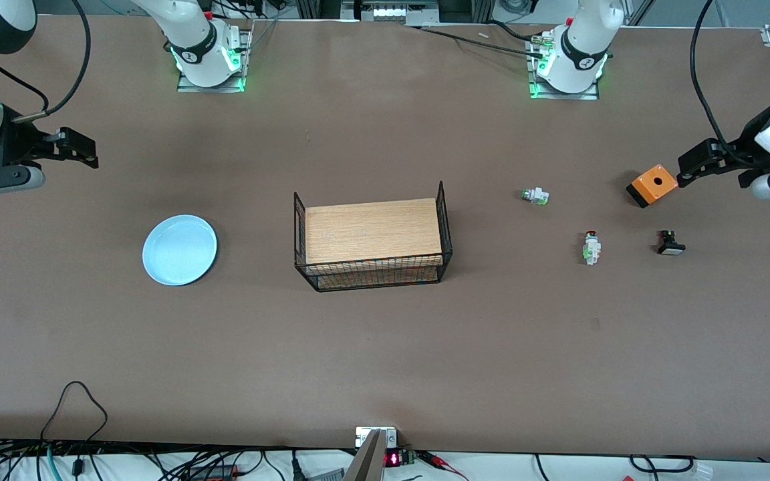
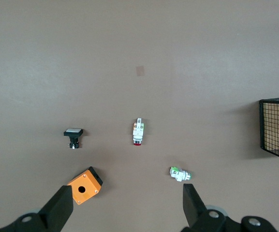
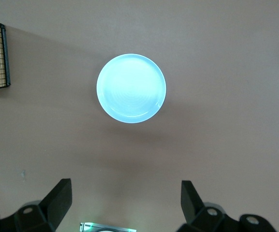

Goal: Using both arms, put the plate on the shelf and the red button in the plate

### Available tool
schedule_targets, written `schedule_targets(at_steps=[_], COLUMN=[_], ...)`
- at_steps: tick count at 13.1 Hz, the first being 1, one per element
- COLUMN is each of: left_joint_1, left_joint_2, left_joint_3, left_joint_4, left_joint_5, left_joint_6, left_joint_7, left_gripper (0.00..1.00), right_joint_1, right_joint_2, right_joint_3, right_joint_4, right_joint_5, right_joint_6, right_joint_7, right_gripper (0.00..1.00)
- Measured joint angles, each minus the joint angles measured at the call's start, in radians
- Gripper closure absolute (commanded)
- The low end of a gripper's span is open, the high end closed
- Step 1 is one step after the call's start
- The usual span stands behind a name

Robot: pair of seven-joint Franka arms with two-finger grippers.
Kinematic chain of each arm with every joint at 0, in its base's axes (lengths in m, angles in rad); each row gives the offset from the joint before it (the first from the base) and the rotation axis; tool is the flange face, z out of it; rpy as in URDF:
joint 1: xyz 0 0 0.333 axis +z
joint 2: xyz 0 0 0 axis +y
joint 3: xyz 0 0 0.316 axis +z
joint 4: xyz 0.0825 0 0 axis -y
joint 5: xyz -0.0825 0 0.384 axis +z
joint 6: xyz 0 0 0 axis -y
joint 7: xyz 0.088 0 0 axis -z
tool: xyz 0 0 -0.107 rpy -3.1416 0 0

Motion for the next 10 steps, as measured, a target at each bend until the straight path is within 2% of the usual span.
schedule_targets(at_steps=[2, 6, 10], left_joint_1=[0.0, 0.0, 0.0], left_joint_2=[0.0, 0.0, 0.0], left_joint_3=[0.0, 0.0, 0.0], left_joint_4=[0.001, 0.001, 0.001], left_joint_5=[0.0, 0.0, 0.0], left_joint_6=[0.0, 0.0, 0.0], left_joint_7=[0.0, 0.0, 0.0], left_gripper=[0.0, 0.0, 0.0], right_joint_1=[-0.034, -0.154, -0.168], right_joint_2=[0.031, 0.152, 0.28], right_joint_3=[-0.008, -0.019, -0.013], right_joint_4=[0.004, 0.032, 0.102], right_joint_5=[0.021, 0.159, 0.186], right_joint_6=[0.002, 0.035, 0.047], right_joint_7=[0.001, -0.005, -0.006], right_gripper=[0.0, 0.0, 0.0])
